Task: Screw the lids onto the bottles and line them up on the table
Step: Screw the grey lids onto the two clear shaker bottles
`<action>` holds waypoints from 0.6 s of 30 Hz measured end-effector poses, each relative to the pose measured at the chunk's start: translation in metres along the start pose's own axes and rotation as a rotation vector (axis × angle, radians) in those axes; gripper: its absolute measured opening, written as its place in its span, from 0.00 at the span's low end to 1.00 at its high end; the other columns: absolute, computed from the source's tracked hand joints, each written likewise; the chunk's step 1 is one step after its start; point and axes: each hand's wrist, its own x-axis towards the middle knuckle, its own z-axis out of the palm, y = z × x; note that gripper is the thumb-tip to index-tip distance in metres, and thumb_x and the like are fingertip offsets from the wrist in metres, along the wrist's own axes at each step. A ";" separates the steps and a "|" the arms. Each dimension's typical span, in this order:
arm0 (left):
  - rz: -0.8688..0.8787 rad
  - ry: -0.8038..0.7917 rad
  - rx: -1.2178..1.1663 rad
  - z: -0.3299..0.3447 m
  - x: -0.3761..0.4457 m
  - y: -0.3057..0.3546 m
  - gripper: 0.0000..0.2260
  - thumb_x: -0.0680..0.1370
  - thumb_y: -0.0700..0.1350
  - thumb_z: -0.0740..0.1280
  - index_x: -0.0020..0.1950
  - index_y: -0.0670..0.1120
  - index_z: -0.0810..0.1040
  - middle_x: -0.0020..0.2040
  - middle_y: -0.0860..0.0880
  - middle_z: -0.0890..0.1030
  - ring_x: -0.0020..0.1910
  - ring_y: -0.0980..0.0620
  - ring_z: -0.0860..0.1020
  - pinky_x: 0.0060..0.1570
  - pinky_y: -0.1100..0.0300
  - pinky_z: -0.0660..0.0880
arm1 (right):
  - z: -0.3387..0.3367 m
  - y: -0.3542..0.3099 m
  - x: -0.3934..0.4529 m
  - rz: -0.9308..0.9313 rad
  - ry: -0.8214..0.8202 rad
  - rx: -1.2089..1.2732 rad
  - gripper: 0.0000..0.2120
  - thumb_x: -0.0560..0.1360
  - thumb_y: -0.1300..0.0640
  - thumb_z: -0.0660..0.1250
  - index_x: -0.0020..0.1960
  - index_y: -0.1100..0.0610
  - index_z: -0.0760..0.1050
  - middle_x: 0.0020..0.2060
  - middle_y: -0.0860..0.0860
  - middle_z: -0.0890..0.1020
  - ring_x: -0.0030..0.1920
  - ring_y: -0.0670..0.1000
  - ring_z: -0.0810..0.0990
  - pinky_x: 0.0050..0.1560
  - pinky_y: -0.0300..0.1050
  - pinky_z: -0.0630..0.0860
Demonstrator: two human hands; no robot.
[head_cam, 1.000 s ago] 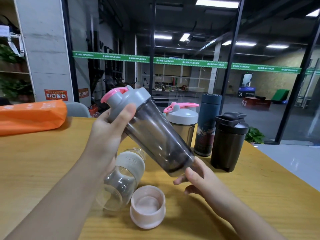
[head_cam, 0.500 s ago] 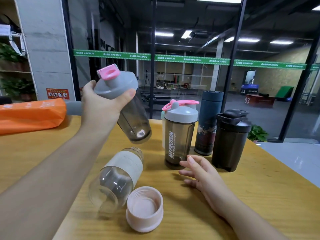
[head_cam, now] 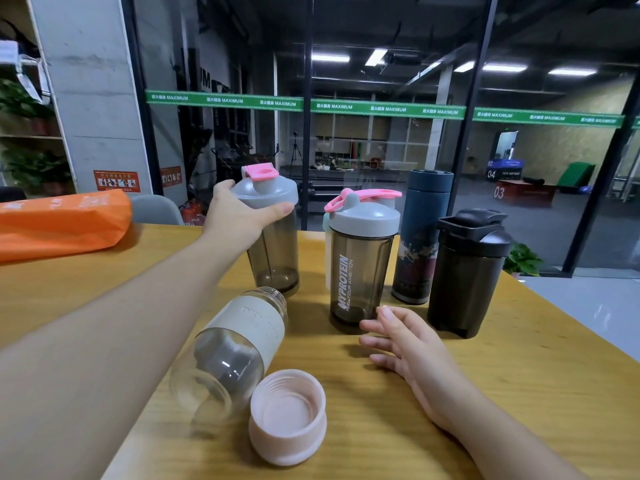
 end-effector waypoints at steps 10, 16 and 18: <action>-0.082 -0.110 0.024 0.010 0.003 -0.010 0.45 0.66 0.56 0.77 0.75 0.47 0.59 0.65 0.51 0.71 0.60 0.49 0.71 0.55 0.55 0.69 | 0.000 -0.001 0.000 0.002 0.004 0.002 0.25 0.62 0.40 0.65 0.54 0.53 0.74 0.49 0.51 0.84 0.49 0.51 0.83 0.48 0.47 0.79; -0.091 -0.163 0.021 0.013 0.002 -0.006 0.42 0.67 0.53 0.77 0.75 0.47 0.59 0.65 0.49 0.72 0.58 0.50 0.71 0.51 0.57 0.67 | 0.000 -0.002 0.000 0.004 0.004 -0.005 0.26 0.62 0.40 0.65 0.55 0.53 0.74 0.49 0.51 0.84 0.50 0.51 0.83 0.48 0.47 0.79; -0.098 -0.190 0.016 0.015 0.003 -0.006 0.42 0.68 0.52 0.76 0.75 0.48 0.58 0.65 0.50 0.71 0.58 0.50 0.71 0.52 0.57 0.67 | 0.000 -0.002 0.000 0.004 0.003 -0.008 0.26 0.62 0.40 0.64 0.55 0.53 0.74 0.49 0.52 0.84 0.50 0.52 0.83 0.47 0.47 0.79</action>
